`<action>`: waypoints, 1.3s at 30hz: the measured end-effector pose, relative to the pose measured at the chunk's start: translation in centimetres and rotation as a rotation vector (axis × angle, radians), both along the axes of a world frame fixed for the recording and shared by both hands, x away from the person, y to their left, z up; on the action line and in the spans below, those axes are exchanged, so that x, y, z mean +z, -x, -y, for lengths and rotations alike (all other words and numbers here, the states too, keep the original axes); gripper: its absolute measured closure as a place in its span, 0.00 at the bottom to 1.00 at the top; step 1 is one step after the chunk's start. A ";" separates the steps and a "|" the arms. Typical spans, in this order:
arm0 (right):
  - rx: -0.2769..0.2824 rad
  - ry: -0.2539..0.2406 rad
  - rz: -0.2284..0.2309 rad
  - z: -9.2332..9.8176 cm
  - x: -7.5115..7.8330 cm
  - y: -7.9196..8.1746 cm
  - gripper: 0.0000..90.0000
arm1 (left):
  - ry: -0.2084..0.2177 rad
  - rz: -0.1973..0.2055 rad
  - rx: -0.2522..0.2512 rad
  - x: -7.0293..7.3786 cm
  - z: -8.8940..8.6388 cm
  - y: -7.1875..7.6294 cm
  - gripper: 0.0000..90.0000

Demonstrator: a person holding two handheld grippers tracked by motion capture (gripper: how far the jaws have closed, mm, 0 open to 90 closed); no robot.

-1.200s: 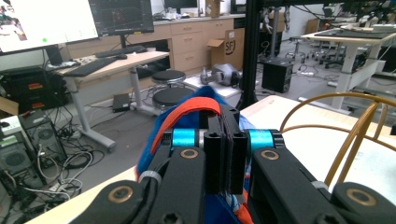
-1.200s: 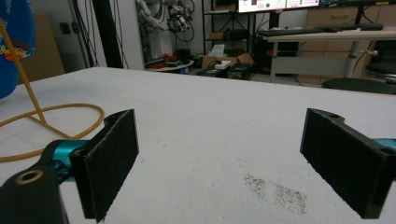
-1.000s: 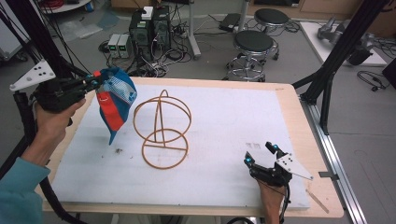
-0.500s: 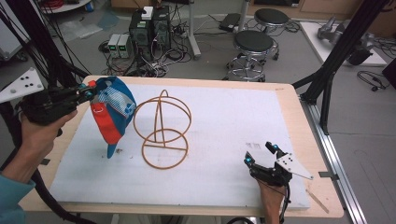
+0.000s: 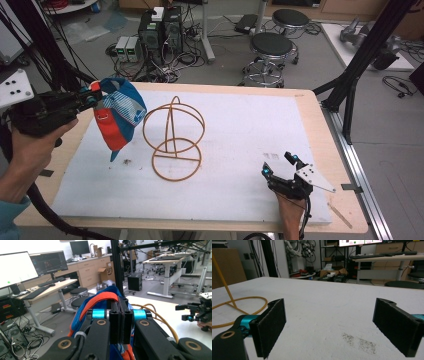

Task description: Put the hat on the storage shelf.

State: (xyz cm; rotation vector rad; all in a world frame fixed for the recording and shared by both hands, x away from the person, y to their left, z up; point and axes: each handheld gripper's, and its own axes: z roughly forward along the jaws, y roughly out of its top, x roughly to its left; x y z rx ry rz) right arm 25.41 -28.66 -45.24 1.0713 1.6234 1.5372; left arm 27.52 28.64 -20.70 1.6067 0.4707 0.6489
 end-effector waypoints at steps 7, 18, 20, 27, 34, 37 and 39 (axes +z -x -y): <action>0.001 -0.004 0.002 0.0 0.0 0.0 0.12 | -0.018 -0.006 -0.030 0.7 0.5 1.3 0.99; -0.002 -0.008 -0.004 0.0 0.0 0.0 0.12 | -0.020 -0.078 -0.178 0.5 2.2 3.2 0.99; -0.002 -0.010 -0.005 0.0 0.0 0.0 0.12 | -0.015 -0.085 -0.204 0.5 2.8 3.4 0.99; -0.006 -0.016 -0.005 0.1 0.0 0.0 0.12 | -0.026 -0.102 -0.282 0.8 4.4 4.4 0.99; -0.005 -0.016 -0.004 0.1 0.0 0.0 0.12 | -0.028 -0.122 -0.352 0.6 6.5 4.8 0.99; -0.005 -0.023 -0.005 0.1 0.0 0.0 0.12 | -0.034 -0.122 -0.373 0.5 7.5 5.0 0.99; -0.005 -0.025 -0.003 0.2 0.0 0.0 0.12 | -0.035 -0.124 -0.393 0.4 8.1 4.9 0.99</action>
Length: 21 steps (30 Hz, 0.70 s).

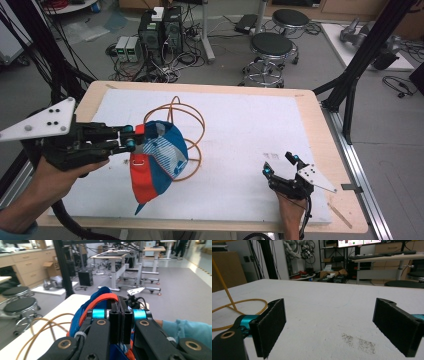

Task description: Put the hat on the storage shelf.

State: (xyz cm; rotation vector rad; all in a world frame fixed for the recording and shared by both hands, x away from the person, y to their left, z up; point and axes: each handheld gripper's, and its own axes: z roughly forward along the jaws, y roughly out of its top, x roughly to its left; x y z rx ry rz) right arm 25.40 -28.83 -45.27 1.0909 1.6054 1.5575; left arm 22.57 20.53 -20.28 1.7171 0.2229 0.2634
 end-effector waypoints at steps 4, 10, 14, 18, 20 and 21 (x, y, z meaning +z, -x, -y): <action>0.000 0.000 0.007 0.1 0.0 0.0 0.12 | 0.002 -0.012 -0.032 -0.3 1.1 -0.1 0.99; 0.001 -0.004 0.003 0.1 0.0 0.0 0.12 | 0.011 -0.026 -0.077 -0.8 2.9 -0.3 0.99; 0.001 -0.011 -0.003 0.1 0.0 0.0 0.12 | 0.013 -0.020 -0.102 -0.8 3.7 0.1 0.99; 0.001 -0.010 -0.004 0.1 0.0 0.0 0.12 | 0.025 -0.027 -0.135 -0.6 4.5 0.5 0.99; 0.000 -0.008 -0.004 0.1 0.0 0.0 0.12 | 0.031 -0.030 -0.154 -0.5 4.9 0.8 0.99; 0.000 -0.007 -0.003 0.1 0.0 0.0 0.12 | 0.028 -0.018 -0.159 -0.4 5.2 1.0 0.99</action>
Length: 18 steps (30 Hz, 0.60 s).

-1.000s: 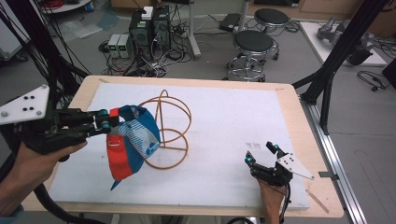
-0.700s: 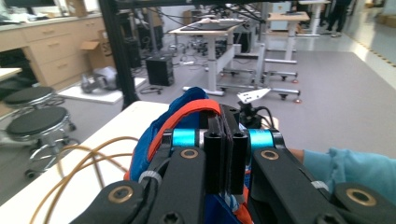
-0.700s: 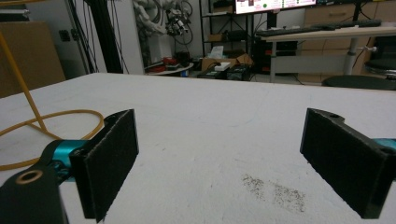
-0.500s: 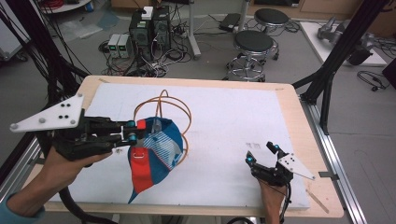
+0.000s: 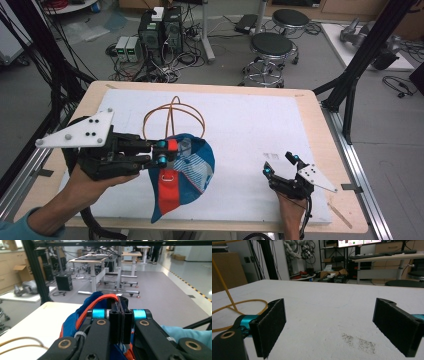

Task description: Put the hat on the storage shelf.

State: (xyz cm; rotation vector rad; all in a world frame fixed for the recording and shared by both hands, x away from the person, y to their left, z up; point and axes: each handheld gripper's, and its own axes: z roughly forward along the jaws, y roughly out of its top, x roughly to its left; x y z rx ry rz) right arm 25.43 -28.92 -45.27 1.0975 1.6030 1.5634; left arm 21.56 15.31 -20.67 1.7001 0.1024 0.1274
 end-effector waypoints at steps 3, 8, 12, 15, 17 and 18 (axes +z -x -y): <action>0.001 0.002 -0.002 0.0 0.0 0.0 0.12 | -0.009 0.018 -0.013 0.2 0.7 0.1 0.99; 0.002 0.001 -0.002 0.0 0.0 0.0 0.12 | -0.005 0.019 -0.020 0.1 2.2 -0.7 0.99; 0.003 0.000 -0.001 0.0 0.0 0.0 0.12 | -0.002 0.015 -0.011 -0.3 3.3 -1.7 0.99; 0.006 -0.007 0.000 0.0 0.0 0.0 0.12 | -0.006 0.015 0.000 -0.4 3.9 -2.7 0.99; 0.006 -0.007 -0.001 0.0 0.0 0.0 0.12 | -0.009 0.016 0.015 -0.5 4.2 -3.4 0.99; 0.006 -0.005 -0.001 0.0 0.0 0.0 0.12 | -0.008 0.017 0.023 -0.5 4.3 -3.7 0.99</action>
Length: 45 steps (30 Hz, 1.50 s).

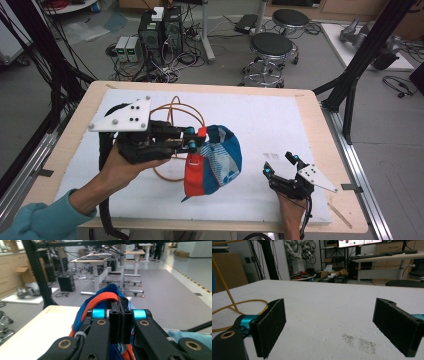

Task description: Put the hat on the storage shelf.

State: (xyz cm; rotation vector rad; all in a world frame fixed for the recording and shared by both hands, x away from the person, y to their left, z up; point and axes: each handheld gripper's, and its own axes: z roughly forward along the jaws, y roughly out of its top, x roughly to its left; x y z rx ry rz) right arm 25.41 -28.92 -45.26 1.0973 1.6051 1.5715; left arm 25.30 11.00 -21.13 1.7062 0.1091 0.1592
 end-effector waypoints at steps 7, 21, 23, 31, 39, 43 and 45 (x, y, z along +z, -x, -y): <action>0.001 0.003 0.002 0.0 0.0 0.0 0.12 | 0.010 -0.004 0.047 0.0 0.4 -2.2 0.99; 0.003 0.009 0.001 0.0 0.0 0.0 0.12 | 0.047 0.001 0.153 0.4 -1.4 -4.6 0.99; 0.003 0.007 -0.001 -0.1 0.0 0.0 0.12 | 0.050 0.002 0.165 0.5 -1.6 -4.8 0.99; 0.003 0.008 -0.002 -0.1 0.0 0.0 0.12 | 0.057 0.007 0.227 0.8 -3.5 -5.4 0.99; 0.003 0.013 0.002 -0.1 0.0 0.0 0.12 | 0.066 0.013 0.269 1.0 -5.5 -5.5 0.99; 0.003 0.017 0.003 -0.1 0.0 0.0 0.12 | 0.063 0.014 0.297 1.0 -6.6 -5.6 0.99; 0.005 0.017 0.002 -0.1 0.0 0.0 0.12 | 0.060 0.008 0.310 0.9 -7.1 -5.8 0.99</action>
